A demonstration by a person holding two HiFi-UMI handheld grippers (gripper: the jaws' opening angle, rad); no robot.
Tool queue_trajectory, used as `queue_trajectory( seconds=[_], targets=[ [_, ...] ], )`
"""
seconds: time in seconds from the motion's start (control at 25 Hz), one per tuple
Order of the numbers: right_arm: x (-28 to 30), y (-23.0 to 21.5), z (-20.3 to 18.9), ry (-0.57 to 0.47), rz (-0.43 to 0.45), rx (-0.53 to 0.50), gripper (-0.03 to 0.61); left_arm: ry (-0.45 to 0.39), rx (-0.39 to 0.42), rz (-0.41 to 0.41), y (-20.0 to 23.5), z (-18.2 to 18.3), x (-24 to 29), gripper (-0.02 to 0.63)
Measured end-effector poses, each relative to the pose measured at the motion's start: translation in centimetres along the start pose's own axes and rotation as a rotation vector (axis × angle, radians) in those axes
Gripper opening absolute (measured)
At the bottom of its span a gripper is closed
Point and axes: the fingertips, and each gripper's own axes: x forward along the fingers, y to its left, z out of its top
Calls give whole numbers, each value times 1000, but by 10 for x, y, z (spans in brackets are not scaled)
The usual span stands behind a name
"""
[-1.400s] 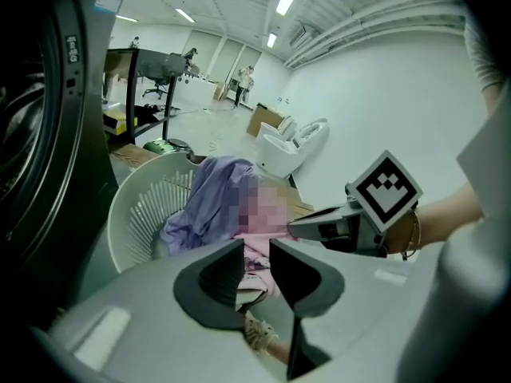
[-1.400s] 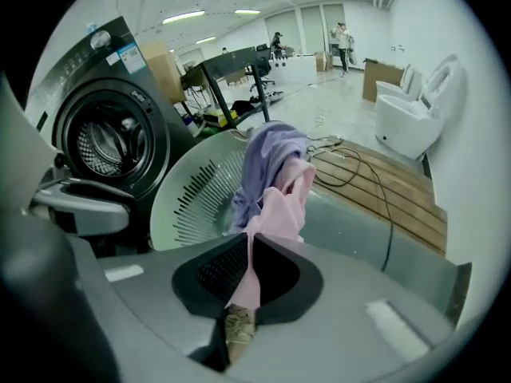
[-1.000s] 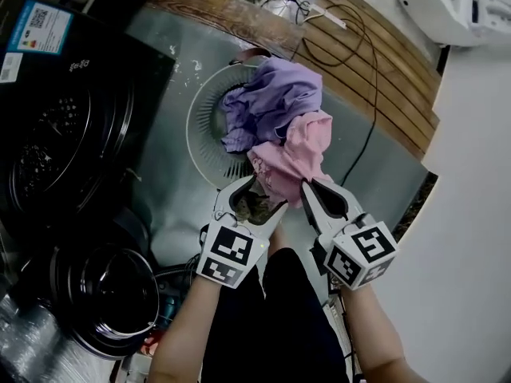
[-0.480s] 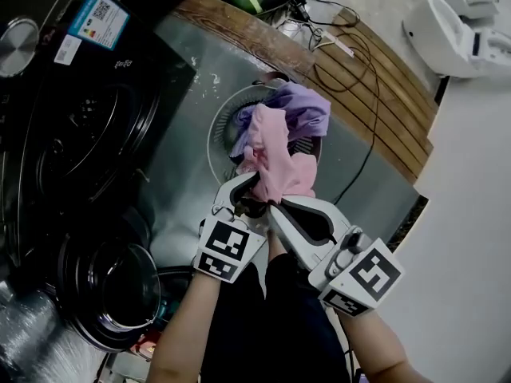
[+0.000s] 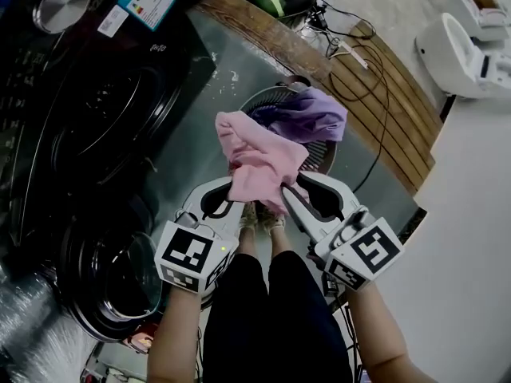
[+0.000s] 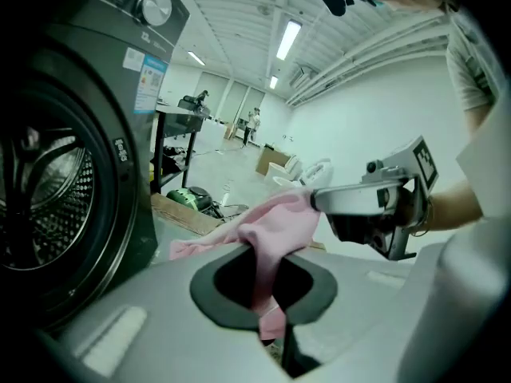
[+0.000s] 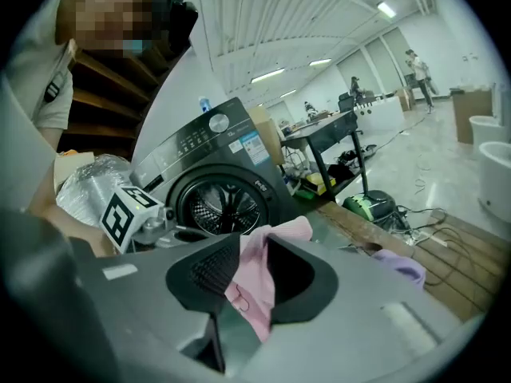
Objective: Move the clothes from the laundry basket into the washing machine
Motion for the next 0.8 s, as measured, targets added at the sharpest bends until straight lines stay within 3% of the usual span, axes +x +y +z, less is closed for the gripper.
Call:
queue_trajectory(
  seconds=[0.12, 0.32, 0.48, 0.6, 0.8],
  targets=[
    [18, 15, -11, 80, 77, -62, 287, -33, 3, 30, 11, 14, -22, 14],
    [46, 31, -18, 168, 106, -338, 386, -72, -16, 80, 25, 28, -49, 14],
    [80, 38, -36, 259, 165, -444, 474, -107, -46, 127, 43, 29, -64, 14],
    [104, 35, -62, 329, 193, -439, 486, -136, -69, 167, 60, 26, -75, 14],
    [132, 24, -103, 387, 209, -273, 468, -184, -115, 223, 83, 28, -99, 14]
  ],
)
